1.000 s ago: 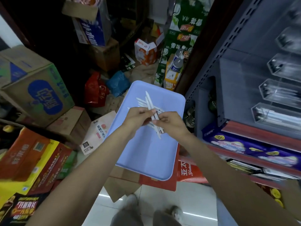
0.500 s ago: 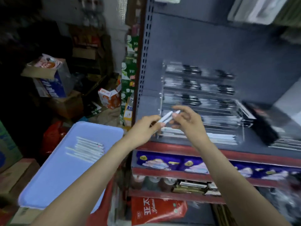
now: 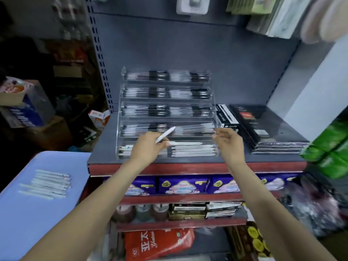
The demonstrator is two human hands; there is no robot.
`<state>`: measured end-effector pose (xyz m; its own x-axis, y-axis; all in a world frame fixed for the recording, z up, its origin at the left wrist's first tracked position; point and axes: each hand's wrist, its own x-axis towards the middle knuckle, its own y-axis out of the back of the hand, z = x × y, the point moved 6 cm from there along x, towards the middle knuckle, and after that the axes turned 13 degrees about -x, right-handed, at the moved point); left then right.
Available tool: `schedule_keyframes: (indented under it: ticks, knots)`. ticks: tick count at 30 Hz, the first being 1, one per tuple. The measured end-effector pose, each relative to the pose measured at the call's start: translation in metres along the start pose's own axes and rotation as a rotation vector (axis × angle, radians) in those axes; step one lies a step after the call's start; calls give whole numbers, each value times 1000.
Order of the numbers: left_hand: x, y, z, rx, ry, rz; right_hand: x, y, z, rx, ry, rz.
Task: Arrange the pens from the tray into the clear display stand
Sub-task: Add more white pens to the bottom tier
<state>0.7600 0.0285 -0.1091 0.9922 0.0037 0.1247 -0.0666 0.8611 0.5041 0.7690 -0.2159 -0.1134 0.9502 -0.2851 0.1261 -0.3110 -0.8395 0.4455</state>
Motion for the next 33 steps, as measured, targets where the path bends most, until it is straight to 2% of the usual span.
schedule_keyframes:
  ticks: [2, 7, 11, 14, 16, 20, 23, 28, 31, 33]
  knots:
    - [5, -8, 1, 108, 29, -1, 8, 10, 10, -47, -21, 13]
    - [12, -27, 8, 193, 55, -39, 17, 8, 23, -161, -20, -134]
    - [12, -40, 17, 317, 30, -71, 16, 11, 23, -188, -12, -114]
    - [12, -44, 24, 446, -43, -59, 11, 16, 9, -307, 112, -11]
    - [11, -44, 29, 498, -101, -40, 6, 15, -4, -301, 205, 13]
    - [11, -48, 42, 530, -170, -67, -4, -7, -25, -177, 281, -248]
    - [9, -51, 51, 449, -203, -118, -8, -15, -33, -72, 309, -314]
    - [4, -36, 35, -16, -159, -203, 1, 2, -17, -5, 223, -251]
    - [3, -33, 26, -36, -162, -166, 4, 5, -5, -74, 185, -224]
    - [4, -38, 24, 31, -161, -147, 7, 8, 2, -191, 190, -140]
